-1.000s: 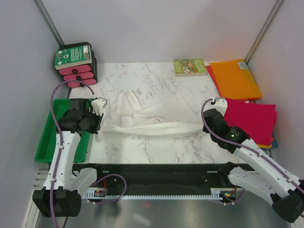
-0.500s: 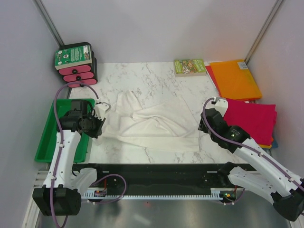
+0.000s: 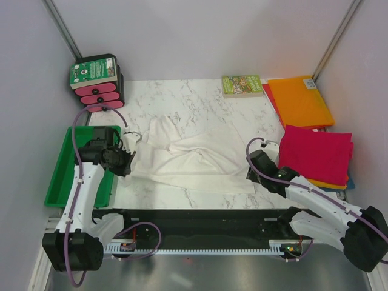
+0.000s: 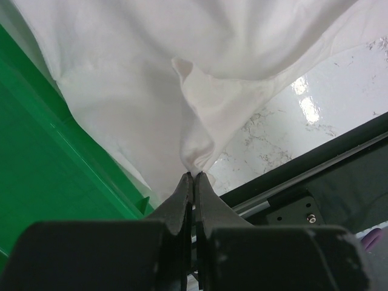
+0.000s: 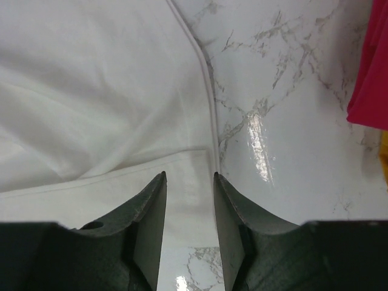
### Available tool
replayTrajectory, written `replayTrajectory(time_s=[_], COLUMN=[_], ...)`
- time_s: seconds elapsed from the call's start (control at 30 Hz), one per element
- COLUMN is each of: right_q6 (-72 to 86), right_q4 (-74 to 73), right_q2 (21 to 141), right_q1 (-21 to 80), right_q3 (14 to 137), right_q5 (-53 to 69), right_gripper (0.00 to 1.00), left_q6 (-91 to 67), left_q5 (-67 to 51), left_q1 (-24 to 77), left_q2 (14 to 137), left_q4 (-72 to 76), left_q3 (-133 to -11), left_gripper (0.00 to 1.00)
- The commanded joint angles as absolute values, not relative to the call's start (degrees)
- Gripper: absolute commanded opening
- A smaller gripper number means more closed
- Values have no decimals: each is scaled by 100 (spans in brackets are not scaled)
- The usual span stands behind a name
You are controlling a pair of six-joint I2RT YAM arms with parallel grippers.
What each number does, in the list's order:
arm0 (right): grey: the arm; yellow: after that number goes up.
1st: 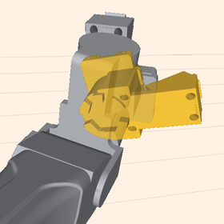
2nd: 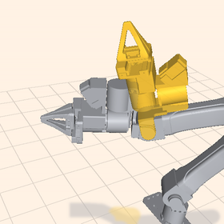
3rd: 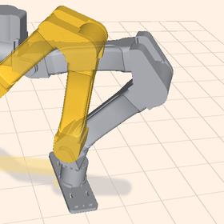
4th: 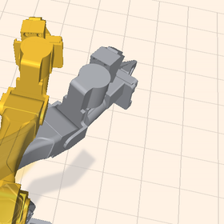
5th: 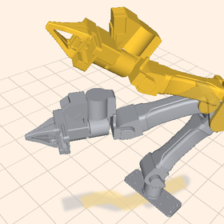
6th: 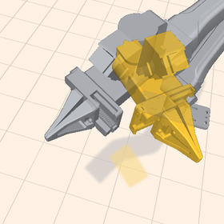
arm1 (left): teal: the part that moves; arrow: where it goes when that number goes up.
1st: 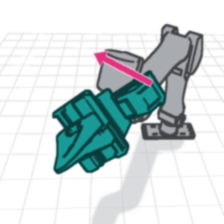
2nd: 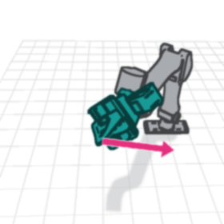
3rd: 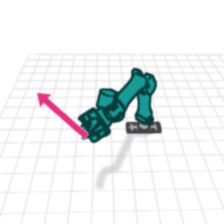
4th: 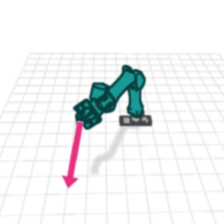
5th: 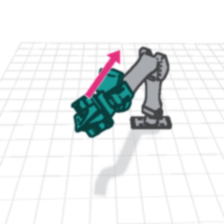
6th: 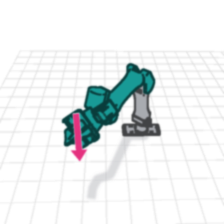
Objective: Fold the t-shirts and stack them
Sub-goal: Flatten out the tshirt
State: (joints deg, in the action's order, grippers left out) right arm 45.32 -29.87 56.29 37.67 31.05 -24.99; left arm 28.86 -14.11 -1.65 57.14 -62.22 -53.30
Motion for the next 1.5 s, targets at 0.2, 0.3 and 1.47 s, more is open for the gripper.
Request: replayTrajectory(time_s=[0.2,0.3,1.47], right_q6=[4711,4720,4948], right_q4=[-2127,-2066,-2152], right_q2=[5949,6143,6223], right_q1=[3858,3867,3981], right_q3=[2813,2804,2557], right_q5=[-2356,-2355,-2592], right_gripper=[43,43,12], left_q6=[2945,2918,2795], left_q5=[-1556,-1564,-1617], left_q1=[-193,-193,-193], left_q2=[5818,5845,5801], left_q4=[-6003,-5994,-5906], left_q3=[-5221,-5229,-5089], left_gripper=[2,2,2])
